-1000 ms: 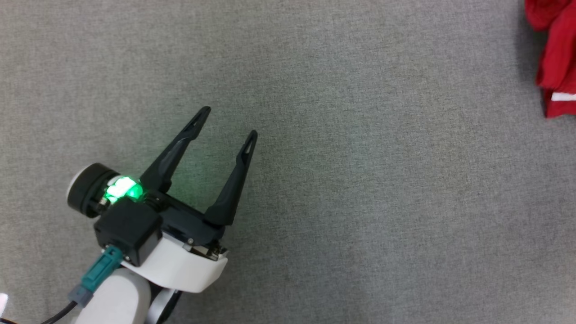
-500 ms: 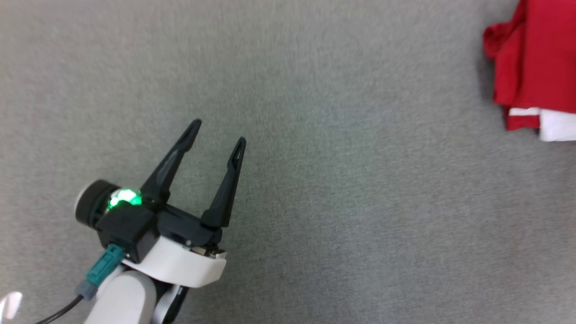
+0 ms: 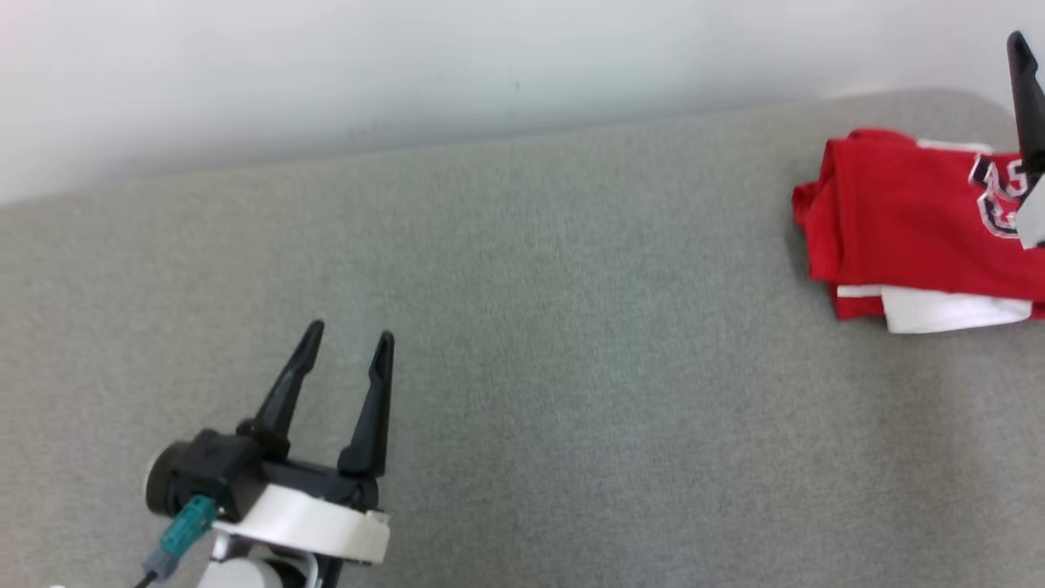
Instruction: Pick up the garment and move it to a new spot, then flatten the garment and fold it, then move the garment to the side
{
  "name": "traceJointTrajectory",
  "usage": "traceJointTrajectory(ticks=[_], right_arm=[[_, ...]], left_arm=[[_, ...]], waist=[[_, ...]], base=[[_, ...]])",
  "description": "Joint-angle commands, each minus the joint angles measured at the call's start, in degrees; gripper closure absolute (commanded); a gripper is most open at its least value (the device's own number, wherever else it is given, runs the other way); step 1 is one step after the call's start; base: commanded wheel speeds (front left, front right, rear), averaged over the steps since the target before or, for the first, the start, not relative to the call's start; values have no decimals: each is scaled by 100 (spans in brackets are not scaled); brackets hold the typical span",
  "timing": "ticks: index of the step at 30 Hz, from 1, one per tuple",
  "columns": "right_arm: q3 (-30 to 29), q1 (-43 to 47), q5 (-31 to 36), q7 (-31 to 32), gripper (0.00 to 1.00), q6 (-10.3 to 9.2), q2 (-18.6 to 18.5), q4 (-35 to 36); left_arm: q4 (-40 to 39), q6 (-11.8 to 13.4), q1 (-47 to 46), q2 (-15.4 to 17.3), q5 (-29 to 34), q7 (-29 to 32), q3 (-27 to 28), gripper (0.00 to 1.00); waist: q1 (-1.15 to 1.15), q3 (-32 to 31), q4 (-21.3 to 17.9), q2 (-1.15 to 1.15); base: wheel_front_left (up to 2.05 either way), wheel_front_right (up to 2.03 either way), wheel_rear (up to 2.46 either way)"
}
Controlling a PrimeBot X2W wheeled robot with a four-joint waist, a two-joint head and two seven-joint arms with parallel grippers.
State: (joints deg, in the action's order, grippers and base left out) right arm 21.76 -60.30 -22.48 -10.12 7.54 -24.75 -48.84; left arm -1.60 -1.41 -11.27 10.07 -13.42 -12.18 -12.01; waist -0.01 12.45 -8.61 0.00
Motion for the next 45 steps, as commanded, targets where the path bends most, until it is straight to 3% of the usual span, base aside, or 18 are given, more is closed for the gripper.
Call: traceJointTrajectory(ticks=[1, 7, 10, 16, 26, 34, 45], right_arm=[[131, 312, -279, 56, 0, -13, -166, 377], [345, 1423, -1012, 99, 0, -13, -325, 1752], [264, 2097, -1132, -40, 0, -13, -215, 2252], [-308, 3358, -767, -375, 0, -13, 157, 2949], [-1390, 5151, 318, -504, 0, -13, 1142, 3729], [-1691, 5643, 538, -503, 0, -13, 1658, 4097], [-1640, 5494, 469, -504, 0, -13, 1779, 3988]], left_arm=[[95, 45, 170, -12, -80, -58, 41, 0], [397, 184, 588, -104, -310, -183, 253, 0], [600, 246, 769, -104, -326, -214, 331, 0], [903, 253, 949, -172, -407, -298, 581, 0], [907, -84, 1137, -440, -39, -303, 946, 0], [1003, -261, 1252, -596, 178, -303, 1183, 0], [1086, -361, 1255, -681, 310, -303, 1355, 0]], waist=[[1, -534, 109, 0], [1, -1050, 148, 0], [1, -1226, 202, 0], [1, -1328, 254, 0], [1, -1397, 274, 0], [1, -1391, 153, 0], [1, -1371, 152, 0]], base=[[0, 0, 0], [0, 0, 0], [0, 0, 0], [0, 0, 0], [0, 0, 0], [0, 0, 0], [0, 0, 0]])
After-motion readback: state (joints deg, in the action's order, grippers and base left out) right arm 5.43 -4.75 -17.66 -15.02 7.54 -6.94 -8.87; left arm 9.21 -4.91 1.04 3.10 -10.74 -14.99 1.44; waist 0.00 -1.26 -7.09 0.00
